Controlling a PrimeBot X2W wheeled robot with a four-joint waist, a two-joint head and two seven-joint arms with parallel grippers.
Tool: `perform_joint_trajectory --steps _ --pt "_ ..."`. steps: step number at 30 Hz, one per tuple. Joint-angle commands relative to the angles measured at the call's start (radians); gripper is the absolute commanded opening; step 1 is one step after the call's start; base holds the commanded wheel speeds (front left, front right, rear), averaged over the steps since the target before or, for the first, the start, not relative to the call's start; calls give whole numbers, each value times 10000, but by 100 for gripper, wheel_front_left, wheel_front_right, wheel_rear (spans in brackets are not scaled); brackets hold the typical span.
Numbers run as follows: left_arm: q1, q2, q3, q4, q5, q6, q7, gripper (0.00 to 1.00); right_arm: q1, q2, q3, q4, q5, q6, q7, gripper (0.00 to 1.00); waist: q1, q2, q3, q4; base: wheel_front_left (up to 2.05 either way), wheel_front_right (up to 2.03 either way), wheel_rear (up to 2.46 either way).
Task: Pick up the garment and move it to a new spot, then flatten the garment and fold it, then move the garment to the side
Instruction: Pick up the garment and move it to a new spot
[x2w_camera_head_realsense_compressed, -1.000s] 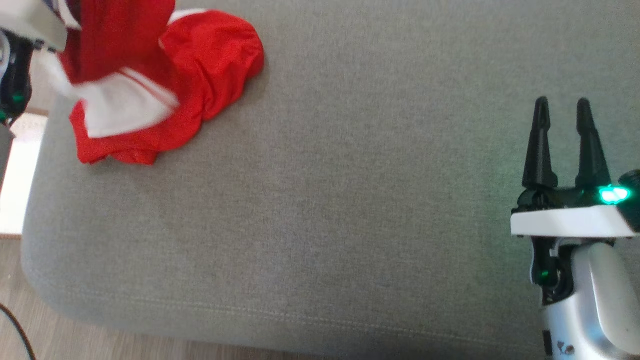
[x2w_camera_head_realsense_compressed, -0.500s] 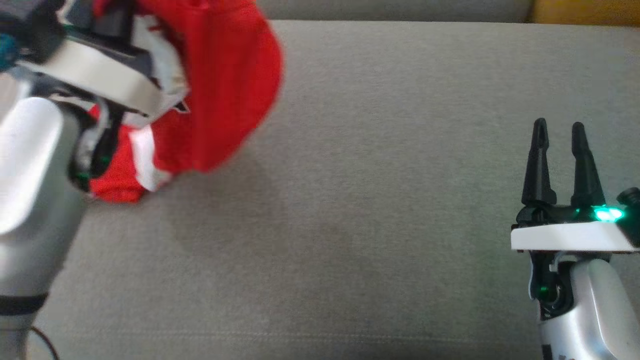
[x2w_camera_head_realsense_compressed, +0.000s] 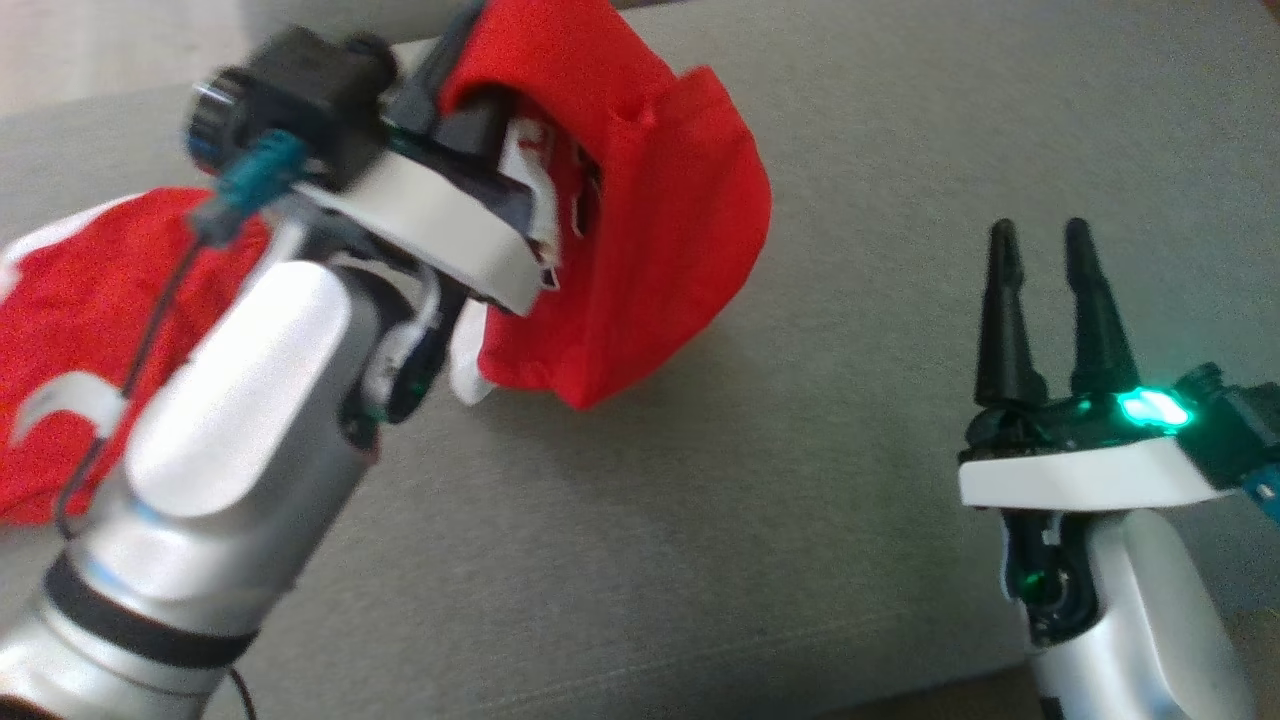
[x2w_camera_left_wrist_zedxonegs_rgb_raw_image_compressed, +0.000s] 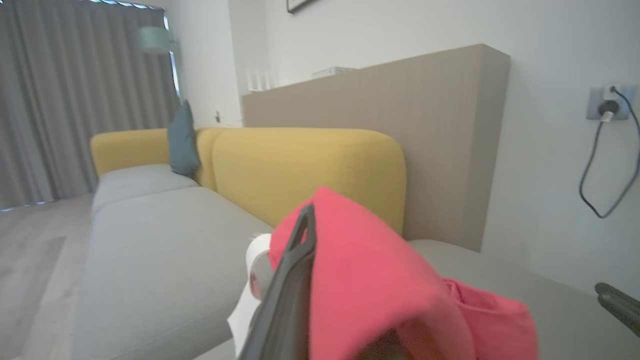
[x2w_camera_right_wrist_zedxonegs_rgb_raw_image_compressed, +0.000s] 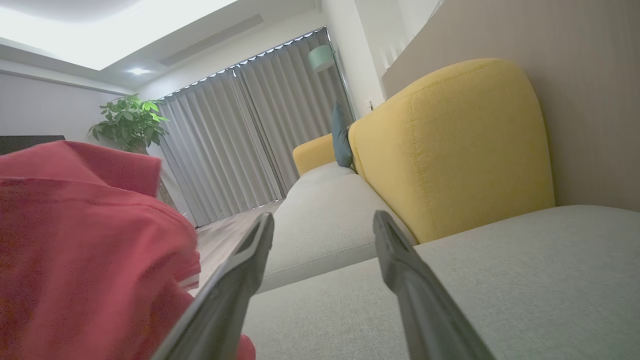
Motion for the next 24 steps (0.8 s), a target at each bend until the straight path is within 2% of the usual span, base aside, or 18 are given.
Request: perform_joint_trajectory --steps 1,7,8,9,16,20,24 --pt "-558 14 229 27 37 8 36 0 -98 -45 447 -524 133 77 -62 100 0 0 637 -935 0 0 0" --pt "-914 -415 60 1313 32 -85 -51 0 39 -45 992 -959 447 77 -62 100 0 0 1162 -1681 0 0 0" --pt "-986 -477 39 1699 9 -128 -47 14 63 -45 1096 -1029 478 77 -62 100 0 0 1251 -1784 0 0 0" --pt "-1076 -497 20 2121 41 -142 -62 100 82 -45 1193 -1097 511 77 -62 100 0 0 1339 -1876 0 0 0" --pt "-1636 -471 146 4616 403 -154 -1163 100 200 -45 1607 -1314 577 77 -62 100 0 0 1504 -1929 0 0 0" --pt "-1606 -549 438 4895 209 -401 -1619 100 298 -45 1350 -1246 471 77 -62 100 0 0 1350 -1416 0 0 0" --pt "-1238 -453 816 4601 85 -484 -1770 100 315 -45 1050 -1043 268 77 -62 100 0 0 1059 -718 0 0 0"
